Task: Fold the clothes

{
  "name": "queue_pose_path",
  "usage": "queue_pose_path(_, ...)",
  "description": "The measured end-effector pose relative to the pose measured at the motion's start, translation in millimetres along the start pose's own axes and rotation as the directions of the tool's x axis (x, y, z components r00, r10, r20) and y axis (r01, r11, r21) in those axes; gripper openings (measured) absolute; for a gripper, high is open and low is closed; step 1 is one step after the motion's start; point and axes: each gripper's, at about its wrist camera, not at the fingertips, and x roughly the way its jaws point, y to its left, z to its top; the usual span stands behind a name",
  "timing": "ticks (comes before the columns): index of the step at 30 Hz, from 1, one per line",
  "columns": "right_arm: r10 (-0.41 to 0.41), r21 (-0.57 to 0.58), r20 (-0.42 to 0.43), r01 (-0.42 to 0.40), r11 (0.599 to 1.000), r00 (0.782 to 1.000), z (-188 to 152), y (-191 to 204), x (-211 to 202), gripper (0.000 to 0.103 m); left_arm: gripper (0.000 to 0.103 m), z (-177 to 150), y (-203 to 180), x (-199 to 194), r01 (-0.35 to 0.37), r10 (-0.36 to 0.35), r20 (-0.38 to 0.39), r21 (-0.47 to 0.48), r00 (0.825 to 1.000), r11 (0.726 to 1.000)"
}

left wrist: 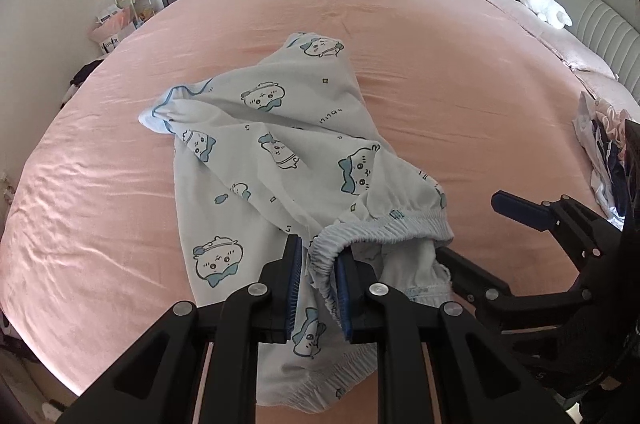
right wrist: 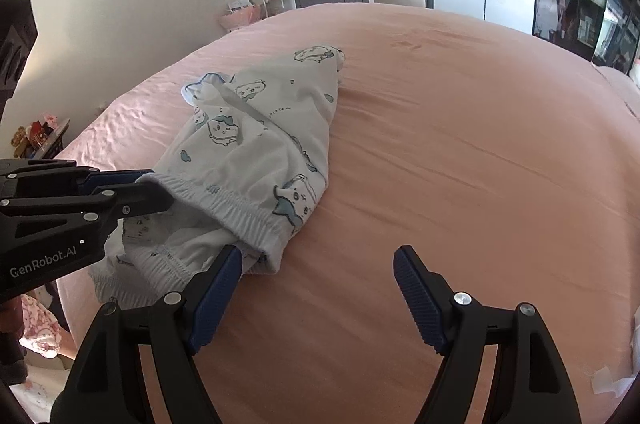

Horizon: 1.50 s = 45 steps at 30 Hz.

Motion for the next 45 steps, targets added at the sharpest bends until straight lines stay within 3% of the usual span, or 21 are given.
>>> queue_pose_path(6,0.013,0.018,-0.03,-0.013,1.0,0.999,5,3,13,0.077,0.014,-2,-5,-6,0.0,0.0,0.004,0.021,1.0,1.0)
queue_pose_path(10,-0.004,0.061,-0.097,0.01,0.998,0.995,6,-2,31,0.064,0.014,-2,-3,-9,-0.001,0.001,0.005,0.022,1.0,1.0)
queue_pose_path(13,-0.008,0.077,-0.1,0.016,0.997,0.995,6,-4,32,0.059,0.014,-1,1,-8,0.004,-0.004,0.002,0.019,1.0,1.0)
queue_pose_path(19,0.034,0.076,-0.097,-0.027,0.997,0.995,7,1,30,0.024,0.014,-3,0,-7,0.014,-0.014,-0.007,0.029,1.0,0.999)
queue_pose_path(23,0.036,0.045,-0.074,-0.033,0.998,0.997,12,10,23,0.009,0.014,-4,2,-10,0.011,-0.011,-0.006,0.039,1.0,0.999)
queue_pose_path(28,0.069,0.058,-0.045,-0.066,0.996,0.997,24,10,11,0.009,0.014,-3,16,-13,0.011,-0.011,0.001,0.019,1.0,1.0)
queue_pose_path(38,0.101,-0.026,-0.017,-0.102,0.995,0.995,39,33,-16,0.009,0.014,-7,44,-32,-0.006,0.008,0.035,-0.045,0.999,0.999)
queue_pose_path(45,0.131,-0.093,-0.056,-0.136,0.986,0.99,38,55,-17,0.009,0.014,-28,66,-48,-0.029,0.031,0.02,-0.101,0.999,0.995)
